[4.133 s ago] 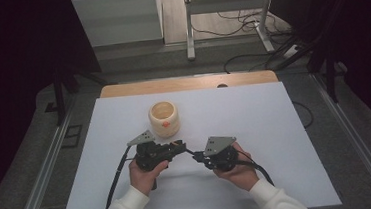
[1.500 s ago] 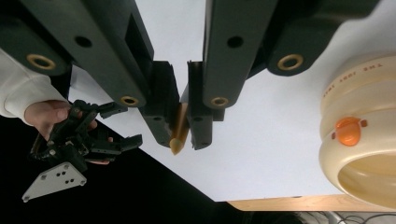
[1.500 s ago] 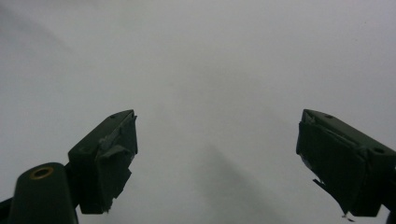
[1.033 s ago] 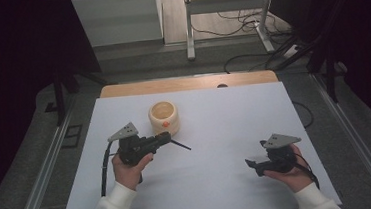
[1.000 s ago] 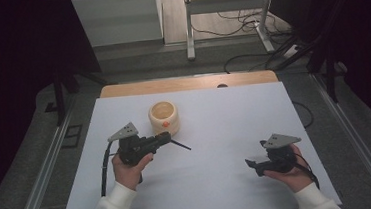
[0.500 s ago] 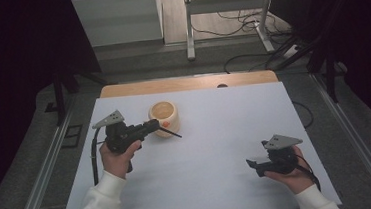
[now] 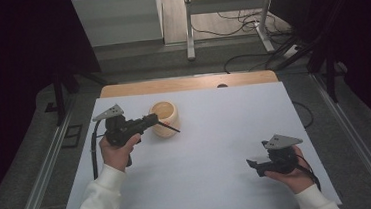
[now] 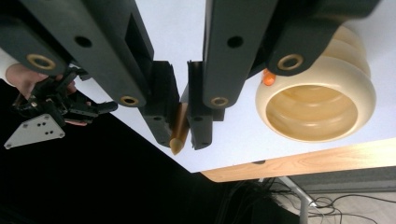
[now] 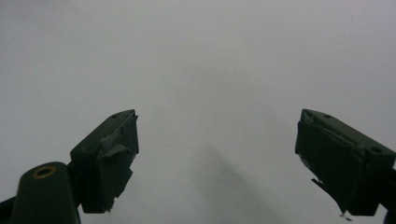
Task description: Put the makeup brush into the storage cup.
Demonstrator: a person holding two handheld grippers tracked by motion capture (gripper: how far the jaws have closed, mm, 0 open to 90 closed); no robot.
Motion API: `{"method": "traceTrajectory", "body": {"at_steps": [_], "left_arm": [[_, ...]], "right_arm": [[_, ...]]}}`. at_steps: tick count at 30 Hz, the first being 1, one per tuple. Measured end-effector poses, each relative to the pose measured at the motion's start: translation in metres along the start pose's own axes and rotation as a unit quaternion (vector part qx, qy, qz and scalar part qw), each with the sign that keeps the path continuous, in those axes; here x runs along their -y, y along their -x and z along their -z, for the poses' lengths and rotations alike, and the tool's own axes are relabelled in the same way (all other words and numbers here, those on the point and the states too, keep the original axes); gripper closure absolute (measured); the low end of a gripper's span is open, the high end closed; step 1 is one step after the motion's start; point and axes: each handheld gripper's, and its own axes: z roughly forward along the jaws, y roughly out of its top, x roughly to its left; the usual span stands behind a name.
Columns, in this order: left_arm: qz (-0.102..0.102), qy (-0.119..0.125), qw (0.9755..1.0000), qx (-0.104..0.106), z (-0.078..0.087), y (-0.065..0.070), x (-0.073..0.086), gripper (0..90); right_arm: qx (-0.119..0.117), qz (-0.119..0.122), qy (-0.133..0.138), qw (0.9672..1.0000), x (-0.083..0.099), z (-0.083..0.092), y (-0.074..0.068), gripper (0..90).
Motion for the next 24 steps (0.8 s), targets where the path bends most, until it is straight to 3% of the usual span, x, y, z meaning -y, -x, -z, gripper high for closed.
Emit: {"method": "traceTrajectory", "body": {"at_steps": [10, 15, 24], "left_arm": [[-0.001, -0.005, 0.9998, -0.017, -0.005, -0.009, -0.012, 83.7], [-0.003, -0.012, 0.9993, -0.036, -0.007, -0.017, -0.020, 83.6], [0.010, -0.008, 0.9985, -0.053, -0.009, -0.033, -0.029, 83.7]], "right_arm": [[0.000, -0.002, -0.002, 1.0000, 0.000, -0.001, 0.000, 13.6], [-0.001, -0.001, -0.001, 1.0000, 0.000, -0.001, 0.000, 13.7], [0.000, -0.002, -0.001, 1.0000, 0.001, -0.001, 0.001, 13.7]]}}
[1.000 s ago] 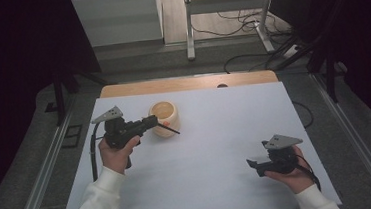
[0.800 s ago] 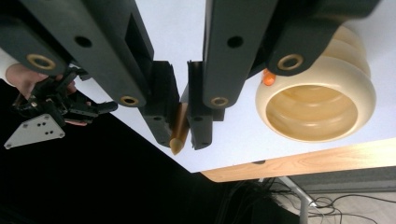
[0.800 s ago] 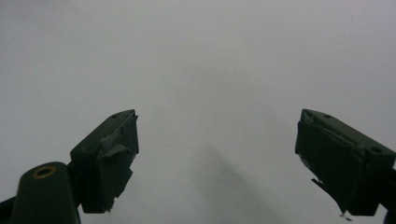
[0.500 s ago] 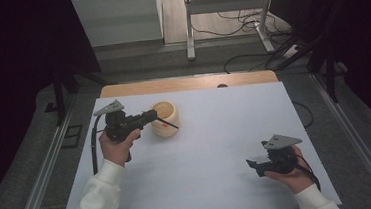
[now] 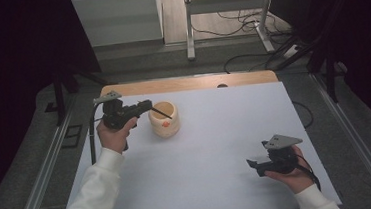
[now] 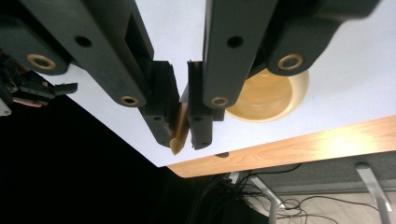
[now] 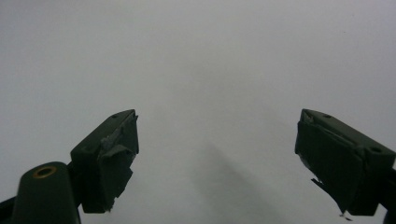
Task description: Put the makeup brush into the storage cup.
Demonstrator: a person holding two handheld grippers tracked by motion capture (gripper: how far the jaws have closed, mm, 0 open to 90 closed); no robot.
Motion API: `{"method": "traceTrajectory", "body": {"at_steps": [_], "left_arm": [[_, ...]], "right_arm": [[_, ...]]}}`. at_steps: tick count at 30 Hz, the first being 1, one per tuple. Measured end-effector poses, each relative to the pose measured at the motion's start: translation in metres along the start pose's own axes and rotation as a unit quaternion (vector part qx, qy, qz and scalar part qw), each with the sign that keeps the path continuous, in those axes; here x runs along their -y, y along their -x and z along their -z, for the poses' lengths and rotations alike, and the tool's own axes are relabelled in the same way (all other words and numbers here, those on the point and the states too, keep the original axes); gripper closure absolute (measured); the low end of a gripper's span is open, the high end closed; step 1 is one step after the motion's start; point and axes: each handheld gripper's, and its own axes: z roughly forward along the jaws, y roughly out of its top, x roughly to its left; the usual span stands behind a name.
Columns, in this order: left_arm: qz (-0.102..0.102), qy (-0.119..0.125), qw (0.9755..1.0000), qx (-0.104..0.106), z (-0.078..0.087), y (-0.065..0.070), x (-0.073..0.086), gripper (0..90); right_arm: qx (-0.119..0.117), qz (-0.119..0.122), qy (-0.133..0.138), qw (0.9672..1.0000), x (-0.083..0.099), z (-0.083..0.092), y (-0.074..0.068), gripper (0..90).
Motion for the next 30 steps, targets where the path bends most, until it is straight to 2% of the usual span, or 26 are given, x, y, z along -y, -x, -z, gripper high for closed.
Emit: {"method": "traceTrajectory", "body": {"at_steps": [16, 30], "left_arm": [[0.002, 0.003, 0.9999, -0.010, 0.010, -0.008, -0.016, 83.6], [0.003, -0.001, 0.9996, -0.030, 0.005, -0.017, -0.026, 83.6]], "right_arm": [[0.000, 0.001, -0.003, 1.0000, 0.000, -0.001, 0.000, 13.7], [0.001, 0.005, -0.007, 1.0000, 0.000, -0.002, -0.001, 13.7]]}}
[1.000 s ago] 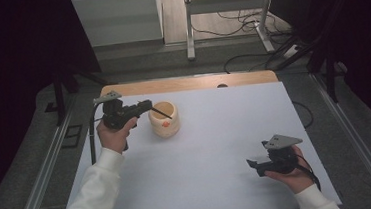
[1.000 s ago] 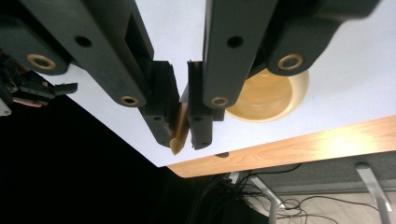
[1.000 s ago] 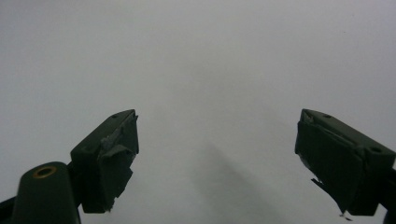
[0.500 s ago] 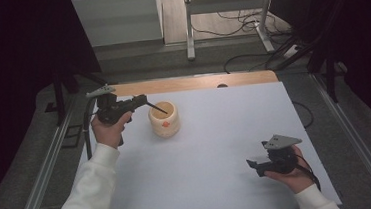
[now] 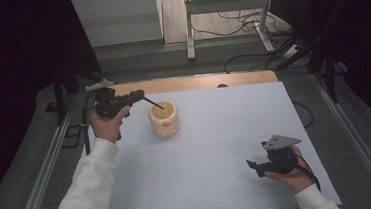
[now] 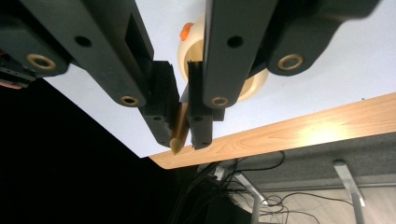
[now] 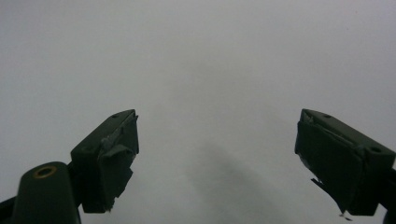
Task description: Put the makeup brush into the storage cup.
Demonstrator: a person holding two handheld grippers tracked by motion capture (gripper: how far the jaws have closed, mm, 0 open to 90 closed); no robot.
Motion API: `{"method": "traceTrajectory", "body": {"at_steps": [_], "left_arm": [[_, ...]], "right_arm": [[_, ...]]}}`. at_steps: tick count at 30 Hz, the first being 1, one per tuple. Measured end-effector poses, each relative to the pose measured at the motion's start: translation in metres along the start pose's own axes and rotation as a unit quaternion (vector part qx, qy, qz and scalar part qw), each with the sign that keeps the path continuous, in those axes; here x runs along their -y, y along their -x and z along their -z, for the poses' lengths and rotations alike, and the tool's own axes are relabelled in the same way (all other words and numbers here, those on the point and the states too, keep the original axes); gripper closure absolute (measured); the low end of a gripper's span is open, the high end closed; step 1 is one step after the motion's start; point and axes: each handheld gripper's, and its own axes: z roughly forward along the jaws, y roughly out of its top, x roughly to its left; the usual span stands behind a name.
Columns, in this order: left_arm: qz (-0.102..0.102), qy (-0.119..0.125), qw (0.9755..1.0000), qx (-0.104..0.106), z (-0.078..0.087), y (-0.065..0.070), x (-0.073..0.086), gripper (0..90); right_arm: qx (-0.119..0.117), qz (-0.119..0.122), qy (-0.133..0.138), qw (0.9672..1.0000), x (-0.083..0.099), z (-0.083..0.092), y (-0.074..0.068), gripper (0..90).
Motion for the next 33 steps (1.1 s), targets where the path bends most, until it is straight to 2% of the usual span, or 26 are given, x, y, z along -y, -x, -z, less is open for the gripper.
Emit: {"method": "traceTrajectory", "body": {"at_steps": [15, 28, 33], "left_arm": [[-0.007, -0.037, 0.9991, -0.020, -0.022, -0.006, 0.007, 83.5], [-0.009, -0.077, 0.9969, -0.016, -0.053, -0.008, 0.026, 83.4], [-0.013, -0.085, 0.9962, -0.013, -0.057, -0.007, 0.028, 83.0]], "right_arm": [[-0.005, -0.001, 0.001, 1.0000, -0.001, 0.000, -0.001, 13.7], [-0.007, 0.002, -0.003, 1.0000, -0.001, -0.001, -0.001, 13.7], [-0.007, 0.001, -0.003, 1.0000, 0.000, -0.001, -0.001, 13.6]]}}
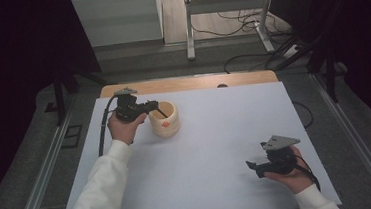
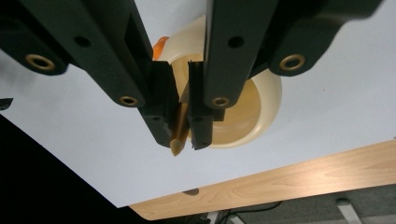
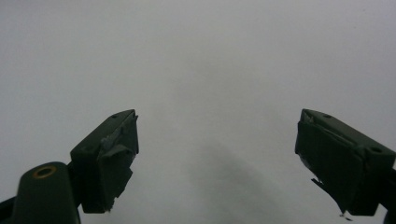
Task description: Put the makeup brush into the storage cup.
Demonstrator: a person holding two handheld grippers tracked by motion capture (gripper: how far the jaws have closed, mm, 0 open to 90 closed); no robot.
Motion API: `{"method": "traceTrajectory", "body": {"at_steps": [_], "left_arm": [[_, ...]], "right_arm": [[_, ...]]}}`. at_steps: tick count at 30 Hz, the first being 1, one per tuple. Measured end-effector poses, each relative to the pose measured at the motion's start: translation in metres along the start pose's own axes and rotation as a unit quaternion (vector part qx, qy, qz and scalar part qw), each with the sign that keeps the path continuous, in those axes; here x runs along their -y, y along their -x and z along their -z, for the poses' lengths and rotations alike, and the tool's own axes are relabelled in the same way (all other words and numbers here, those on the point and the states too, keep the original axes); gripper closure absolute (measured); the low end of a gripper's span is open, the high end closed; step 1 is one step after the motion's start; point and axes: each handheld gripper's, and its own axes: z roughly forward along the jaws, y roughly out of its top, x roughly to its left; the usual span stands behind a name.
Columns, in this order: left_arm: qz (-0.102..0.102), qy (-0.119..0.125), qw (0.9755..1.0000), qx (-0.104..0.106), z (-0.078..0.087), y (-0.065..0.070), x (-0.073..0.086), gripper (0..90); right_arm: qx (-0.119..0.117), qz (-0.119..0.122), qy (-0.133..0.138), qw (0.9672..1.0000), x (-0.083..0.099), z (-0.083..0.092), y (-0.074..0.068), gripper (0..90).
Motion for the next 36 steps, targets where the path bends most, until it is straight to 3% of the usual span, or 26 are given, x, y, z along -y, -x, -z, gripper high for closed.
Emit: {"method": "traceTrajectory", "body": {"at_steps": [5, 6, 7, 9, 10, 11, 18, 26, 32, 36], "left_arm": [[-0.001, 0.001, 1.0000, 0.001, -0.002, 0.001, 0.001, 77.9], [-0.006, 0.015, 0.9999, -0.003, -0.002, 0.001, 0.002, 60.4], [-0.006, 0.015, 0.9999, -0.003, -0.002, 0.001, 0.002, 52.7], [-0.009, 0.021, 0.9997, -0.009, 0.001, 0.002, 0.002, 47.5], [-0.010, 0.024, 0.9996, -0.013, 0.002, 0.003, 0.001, 41.0], [-0.009, 0.026, 0.9995, -0.017, 0.004, 0.004, 0.001, 28.5], [-0.015, 0.020, 0.9996, -0.011, 0.012, 0.009, 0.003, 11.2], [-0.025, 0.021, 0.9995, 0.004, 0.023, 0.013, 0.008, 9.5], [-0.056, 0.014, 0.9983, 0.001, 0.034, 0.020, 0.016, 9.5], [-0.062, 0.010, 0.9980, 0.011, 0.040, 0.023, 0.027, 9.4]], "right_arm": [[-0.001, 0.001, -0.001, 1.0000, 0.000, 0.000, 0.000, 13.6], [-0.001, 0.002, -0.002, 1.0000, 0.000, 0.000, 0.000, 13.5], [-0.002, 0.002, -0.002, 1.0000, 0.000, -0.001, 0.000, 13.5], [-0.002, 0.002, -0.003, 1.0000, 0.000, -0.001, -0.001, 13.5], [-0.002, 0.002, -0.003, 1.0000, 0.000, -0.001, -0.001, 13.5], [-0.002, 0.002, -0.003, 1.0000, 0.000, -0.001, 0.000, 13.4], [-0.002, 0.003, -0.004, 1.0000, 0.000, -0.001, -0.001, 13.4], [-0.003, 0.001, -0.001, 1.0000, 0.000, 0.000, -0.001, 13.3], [-0.002, -0.001, 0.002, 1.0000, -0.001, 0.001, 0.000, 13.1], [-0.002, -0.005, 0.004, 1.0000, -0.001, 0.001, 0.000, 12.9]]}}
